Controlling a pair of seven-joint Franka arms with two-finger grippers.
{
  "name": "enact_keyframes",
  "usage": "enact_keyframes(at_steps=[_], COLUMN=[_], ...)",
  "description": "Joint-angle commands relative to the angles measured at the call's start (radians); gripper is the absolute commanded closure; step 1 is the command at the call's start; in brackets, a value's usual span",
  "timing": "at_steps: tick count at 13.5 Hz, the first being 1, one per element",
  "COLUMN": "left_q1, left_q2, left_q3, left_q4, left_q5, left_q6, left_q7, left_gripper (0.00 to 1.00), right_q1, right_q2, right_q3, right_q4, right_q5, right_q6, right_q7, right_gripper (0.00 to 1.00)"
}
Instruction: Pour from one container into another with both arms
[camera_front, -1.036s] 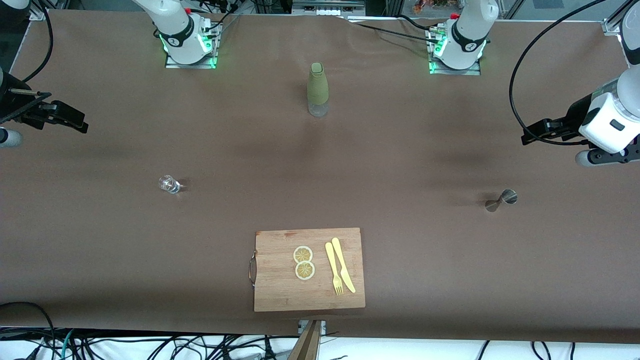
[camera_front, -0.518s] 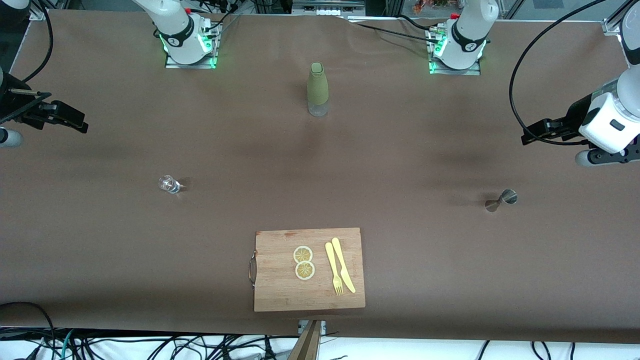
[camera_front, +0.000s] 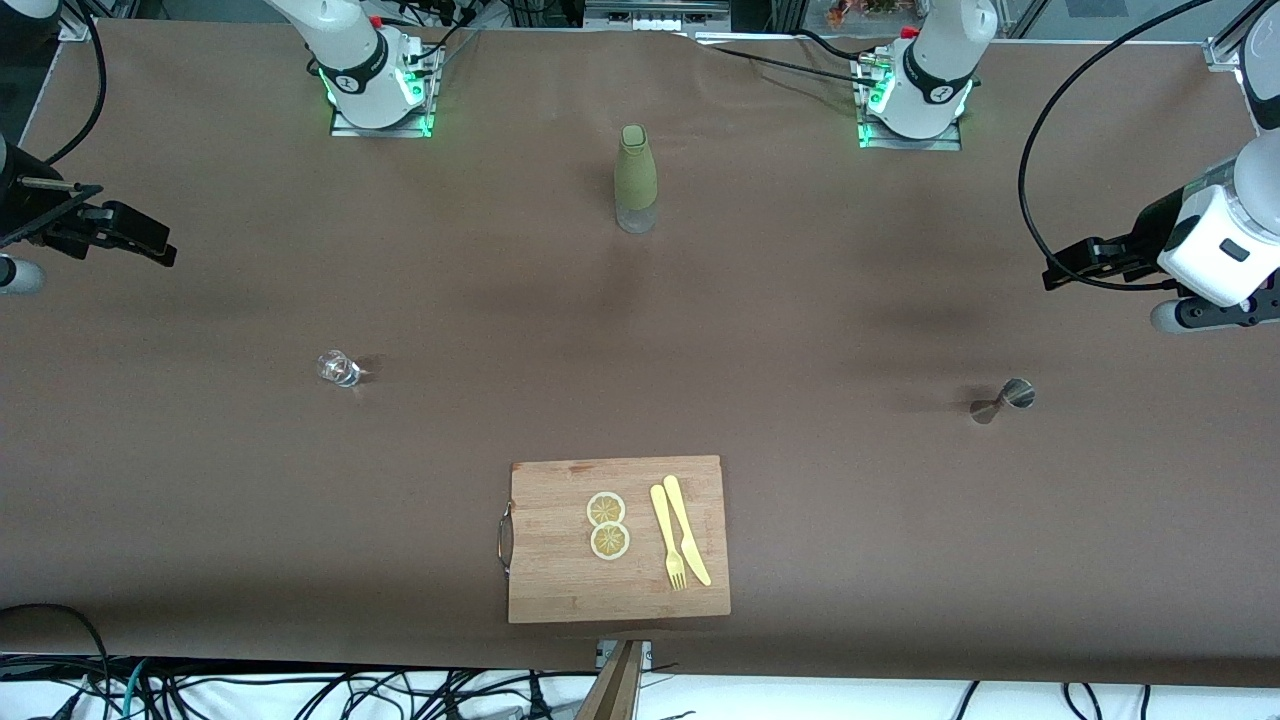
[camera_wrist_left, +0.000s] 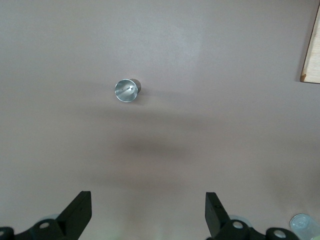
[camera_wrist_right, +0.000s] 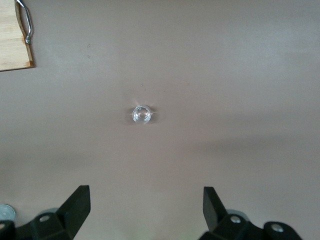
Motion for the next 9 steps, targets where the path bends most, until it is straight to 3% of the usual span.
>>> enact_keyframes(at_steps=[1, 9], left_q1=[-0.003, 0.0], left_q2=[-0.003, -0.004], left_q3=[-0.003, 0.001], left_q4=[0.001, 0.004], left_q5=[0.026, 0.025], left_q6=[0.006, 0.005], left_q7=[0.0, 0.012], left_gripper=[0.0, 0.0], right_q1=[-0.004, -0.004], right_q2=[-0.016, -0.015], right_q3=[0.003, 0.003], right_q4=[-0.017, -0.017], right_q5=[0.001, 0.001], right_q6=[0.007, 0.007], right_q7=[-0.01, -0.01], right_gripper=[0.0, 0.0])
